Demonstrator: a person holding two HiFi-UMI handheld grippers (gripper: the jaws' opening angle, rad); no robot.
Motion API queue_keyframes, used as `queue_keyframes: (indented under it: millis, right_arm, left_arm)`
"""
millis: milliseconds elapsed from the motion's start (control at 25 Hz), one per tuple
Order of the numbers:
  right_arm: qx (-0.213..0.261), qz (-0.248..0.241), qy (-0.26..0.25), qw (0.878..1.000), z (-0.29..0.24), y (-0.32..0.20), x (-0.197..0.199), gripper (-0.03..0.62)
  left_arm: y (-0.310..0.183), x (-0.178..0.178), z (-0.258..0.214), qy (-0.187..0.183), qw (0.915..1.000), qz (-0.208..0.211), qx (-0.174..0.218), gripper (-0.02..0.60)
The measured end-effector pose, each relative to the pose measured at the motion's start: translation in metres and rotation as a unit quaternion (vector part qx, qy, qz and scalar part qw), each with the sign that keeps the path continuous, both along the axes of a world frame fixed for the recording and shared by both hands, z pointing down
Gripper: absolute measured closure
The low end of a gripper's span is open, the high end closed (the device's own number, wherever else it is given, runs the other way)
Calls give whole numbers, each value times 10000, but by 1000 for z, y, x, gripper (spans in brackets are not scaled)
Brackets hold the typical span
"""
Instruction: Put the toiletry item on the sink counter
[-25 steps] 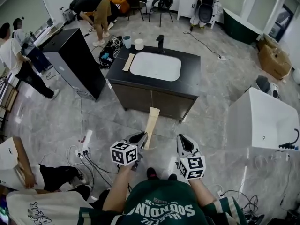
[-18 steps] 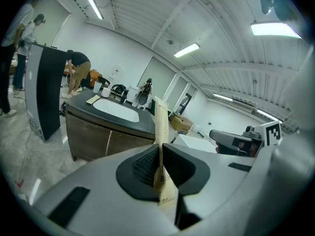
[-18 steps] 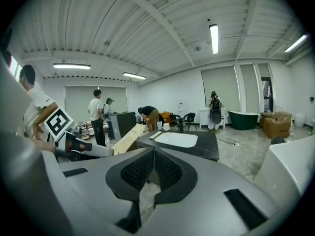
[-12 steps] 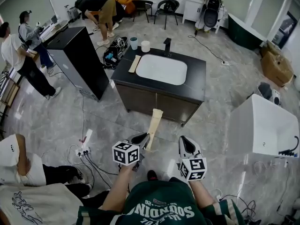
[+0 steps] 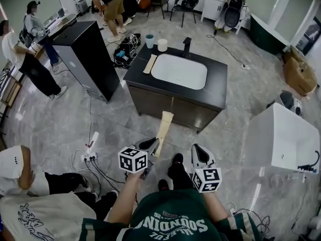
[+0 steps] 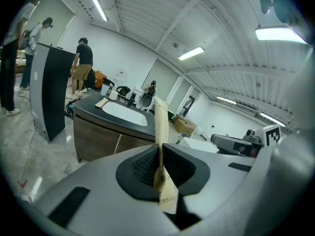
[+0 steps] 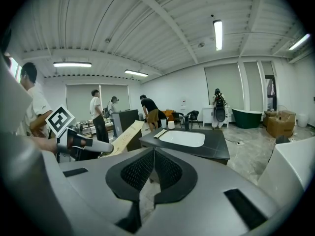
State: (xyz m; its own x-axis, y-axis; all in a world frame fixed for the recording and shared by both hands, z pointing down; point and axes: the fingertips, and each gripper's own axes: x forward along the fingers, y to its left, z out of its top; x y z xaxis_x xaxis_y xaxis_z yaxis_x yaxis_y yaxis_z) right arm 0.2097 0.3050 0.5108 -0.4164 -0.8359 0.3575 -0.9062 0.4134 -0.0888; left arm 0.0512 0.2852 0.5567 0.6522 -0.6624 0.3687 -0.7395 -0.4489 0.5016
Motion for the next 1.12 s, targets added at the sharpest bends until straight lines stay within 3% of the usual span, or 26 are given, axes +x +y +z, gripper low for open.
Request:
queue_keyframes:
  millis: [440,1120]
  right_arm:
    - [-57,-174,-98,9998,18,-80,-18,553]
    - [-14,-309,-272,9992,11,-316,-28,553]
  left_arm:
    - [-67,-20,16,-74,9998,-163,-77,546]
    - [-295,-28,15,-176,9994,-277,-100,546]
